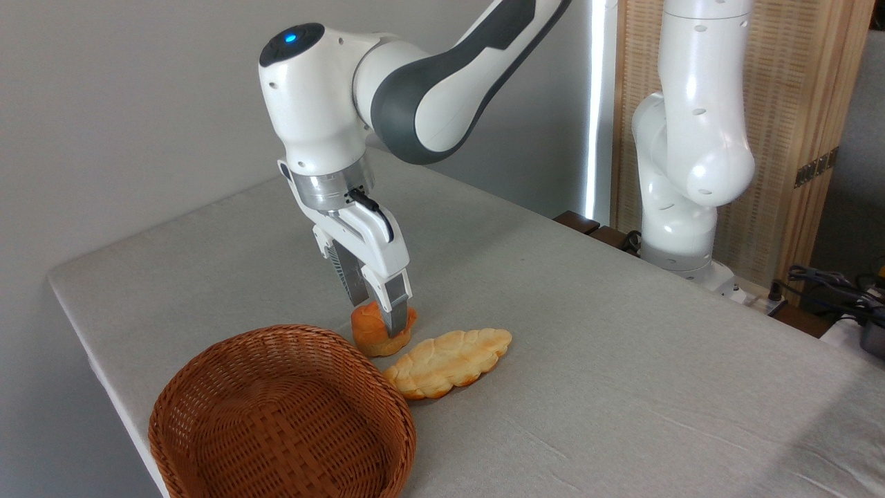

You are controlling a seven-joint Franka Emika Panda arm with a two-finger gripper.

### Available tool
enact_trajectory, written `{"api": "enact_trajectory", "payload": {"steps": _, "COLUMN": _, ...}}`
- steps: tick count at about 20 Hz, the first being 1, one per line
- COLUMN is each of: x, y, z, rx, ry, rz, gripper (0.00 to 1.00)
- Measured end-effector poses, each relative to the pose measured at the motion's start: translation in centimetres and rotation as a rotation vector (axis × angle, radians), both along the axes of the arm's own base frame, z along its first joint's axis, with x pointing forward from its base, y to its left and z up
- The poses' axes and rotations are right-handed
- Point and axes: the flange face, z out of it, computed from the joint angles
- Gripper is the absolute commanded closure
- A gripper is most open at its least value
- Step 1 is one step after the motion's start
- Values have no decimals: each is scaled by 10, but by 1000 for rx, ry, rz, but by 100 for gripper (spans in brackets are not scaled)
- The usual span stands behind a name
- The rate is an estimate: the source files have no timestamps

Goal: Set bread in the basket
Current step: 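Close the gripper on the orange bread roll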

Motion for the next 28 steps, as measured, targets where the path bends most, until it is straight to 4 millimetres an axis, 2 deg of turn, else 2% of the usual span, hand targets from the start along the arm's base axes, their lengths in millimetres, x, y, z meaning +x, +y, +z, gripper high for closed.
{"api": "enact_trajectory", "payload": {"steps": 12, "x": 1, "y": -9, "z": -17, "rx": 18, "ry": 24, "rz": -14, "gripper": 1}}
{"api": "enact_trajectory", "payload": {"steps": 16, "x": 5, "y": -10, "z": -20, "rx": 19, "ry": 5, "rz": -13, "gripper": 32}}
{"api": "enact_trajectory", "payload": {"steps": 17, "x": 6, "y": -11, "z": -21, "rx": 19, "ry": 2, "rz": -13, "gripper": 36}}
{"api": "enact_trajectory", "payload": {"steps": 18, "x": 6, "y": -11, "z": -21, "rx": 18, "ry": 1, "rz": -13, "gripper": 44}}
{"api": "enact_trajectory", "payload": {"steps": 20, "x": 6, "y": -11, "z": -20, "rx": 18, "ry": 1, "rz": -13, "gripper": 52}}
{"api": "enact_trajectory", "payload": {"steps": 28, "x": 6, "y": -11, "z": -19, "rx": 17, "ry": -4, "rz": -13, "gripper": 51}}
